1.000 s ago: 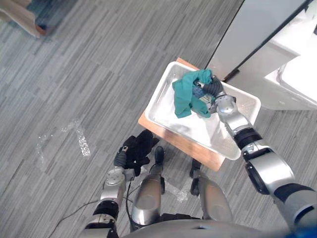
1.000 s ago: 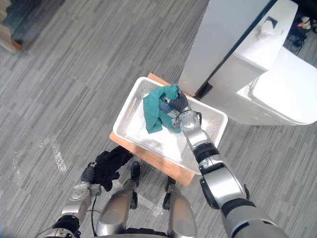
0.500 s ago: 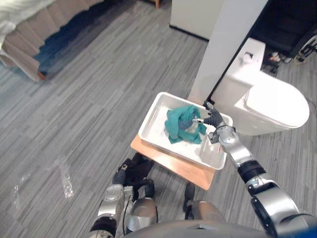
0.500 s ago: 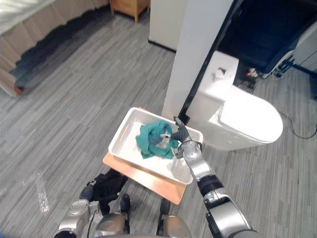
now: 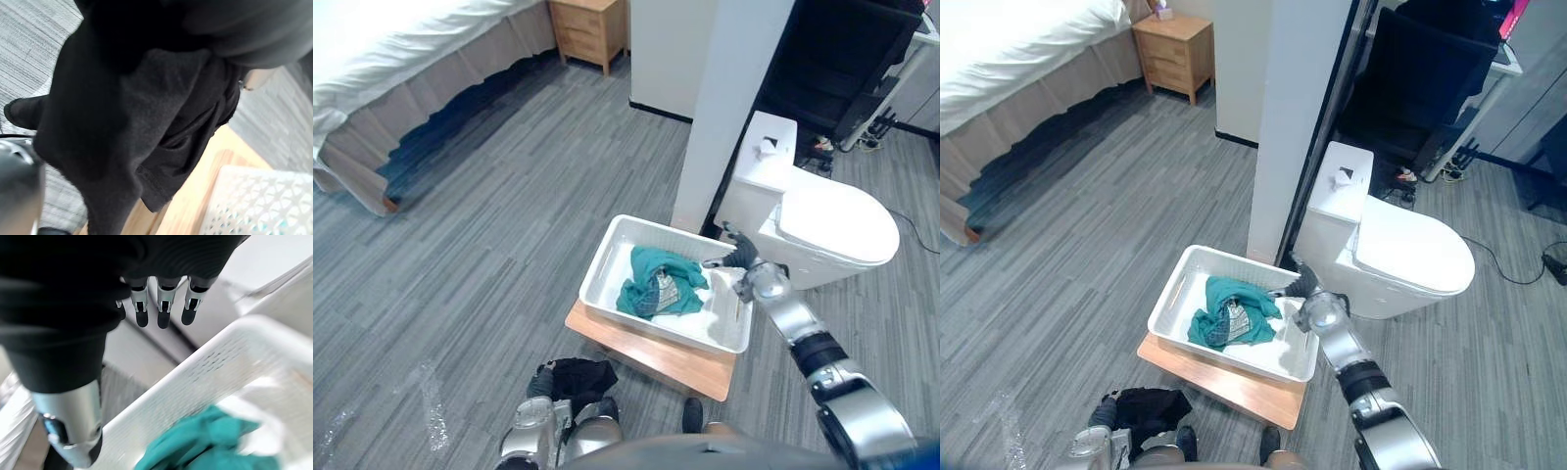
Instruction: Tidy the bed and pick cloth on bed and put in laundry
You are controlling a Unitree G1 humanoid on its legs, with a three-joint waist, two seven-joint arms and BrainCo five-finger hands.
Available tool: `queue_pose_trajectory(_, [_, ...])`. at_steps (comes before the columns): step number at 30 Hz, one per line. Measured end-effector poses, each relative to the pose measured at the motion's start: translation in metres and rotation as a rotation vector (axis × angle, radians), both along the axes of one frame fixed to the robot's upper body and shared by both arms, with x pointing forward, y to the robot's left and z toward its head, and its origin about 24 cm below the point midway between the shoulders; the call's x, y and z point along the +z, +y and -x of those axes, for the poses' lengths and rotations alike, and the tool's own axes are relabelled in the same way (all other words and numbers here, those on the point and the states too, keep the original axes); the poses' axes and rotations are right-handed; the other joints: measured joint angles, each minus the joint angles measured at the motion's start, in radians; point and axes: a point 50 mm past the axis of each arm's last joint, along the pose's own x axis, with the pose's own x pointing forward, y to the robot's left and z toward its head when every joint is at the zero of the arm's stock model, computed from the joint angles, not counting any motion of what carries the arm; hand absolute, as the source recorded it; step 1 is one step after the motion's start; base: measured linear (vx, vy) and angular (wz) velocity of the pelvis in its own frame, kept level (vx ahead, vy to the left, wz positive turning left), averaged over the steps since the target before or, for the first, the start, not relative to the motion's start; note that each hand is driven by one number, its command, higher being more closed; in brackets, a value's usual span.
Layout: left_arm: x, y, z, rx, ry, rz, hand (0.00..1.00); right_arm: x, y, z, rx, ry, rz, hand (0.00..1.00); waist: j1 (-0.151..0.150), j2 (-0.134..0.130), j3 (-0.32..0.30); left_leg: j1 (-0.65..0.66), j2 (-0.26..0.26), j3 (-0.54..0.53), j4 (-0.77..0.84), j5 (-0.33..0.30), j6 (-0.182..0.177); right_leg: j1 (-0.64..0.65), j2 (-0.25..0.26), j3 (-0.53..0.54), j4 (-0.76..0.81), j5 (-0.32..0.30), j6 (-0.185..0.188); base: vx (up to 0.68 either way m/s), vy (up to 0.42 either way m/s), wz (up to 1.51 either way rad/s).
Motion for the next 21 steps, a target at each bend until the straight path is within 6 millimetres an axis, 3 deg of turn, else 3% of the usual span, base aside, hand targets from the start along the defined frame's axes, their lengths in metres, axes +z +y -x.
queue_pose_trajectory(2, [-0.001,0.002,0.004,0.034,0.006,0.002,1.0,-0.009,-0.027,0.014,-0.106,0.033,-0.013,0.0,-0.013,0.003,-0.011,0.001,-0.001,0.001,0.0,-0.002,0.0,0.0,-0.001,0.0,0.0,0.0,0.0,0.03,0.014,-0.03])
queue_pose_trajectory(6, [-0.002,0.006,0.012,0.151,0.016,0.019,1.0,-0.044,-0.079,0.062,-0.387,0.14,-0.107,0.0,-0.045,0.01,-0.028,0.012,0.0,0.002,0.0,-0.002,0.0,0.01,0.001,-0.001,0.0,0.0,0.001,0.01,0.002,-0.01])
queue_pose_trajectory(8, [-0.003,0.007,0.015,0.202,0.028,0.027,1.0,-0.064,-0.096,0.091,-0.514,0.218,-0.154,0.0,-0.053,0.017,-0.04,0.014,0.0,0.002,0.0,-0.002,0.0,0.011,0.001,-0.002,0.0,-0.001,0.002,0.0,0.0,0.0])
queue_pose_trajectory(10, [-0.004,0.011,0.019,0.262,0.037,0.03,1.0,-0.092,-0.11,0.133,-0.668,0.314,-0.231,0.0,-0.063,0.025,-0.054,0.021,0.001,-0.001,-0.001,-0.002,0.0,0.02,0.001,-0.005,0.0,-0.004,0.001,-0.02,-0.006,0.01])
queue_pose_trajectory(11, [-0.004,0.012,0.02,0.274,0.04,0.03,1.0,-0.097,-0.112,0.143,-0.697,0.332,-0.246,0.0,-0.065,0.026,-0.054,0.027,0.001,-0.001,-0.001,-0.002,0.0,0.025,0.001,-0.007,0.0,-0.007,0.001,-0.05,-0.012,0.03])
queue_pose_trajectory(13, [-0.005,0.017,0.025,0.321,0.055,0.031,1.0,-0.117,-0.113,0.181,-0.803,0.396,-0.304,0.0,-0.068,0.031,-0.067,0.03,0.001,-0.004,-0.002,-0.002,0.0,0.026,0.001,-0.013,0.002,-0.019,0.007,-0.06,-0.012,0.06])
queue_pose_trajectory(17, [-0.011,0.018,0.038,0.421,0.1,0.049,1.0,-0.133,-0.103,0.209,-0.888,0.447,-0.401,0.0,-0.069,0.032,-0.073,0.029,0.0,-0.006,-0.002,-0.009,-0.002,0.026,-0.002,-0.02,0.002,-0.023,0.001,-0.06,-0.002,0.04])
queue_pose_trajectory(21, [-0.019,0.015,0.06,0.576,0.153,0.073,1.0,-0.154,-0.075,0.241,-0.911,0.597,-0.529,0.0,-0.067,0.023,-0.089,0.035,-0.004,-0.008,-0.002,-0.018,0.003,0.041,-0.007,-0.025,-0.005,-0.026,0.003,-0.01,0.01,0.04])
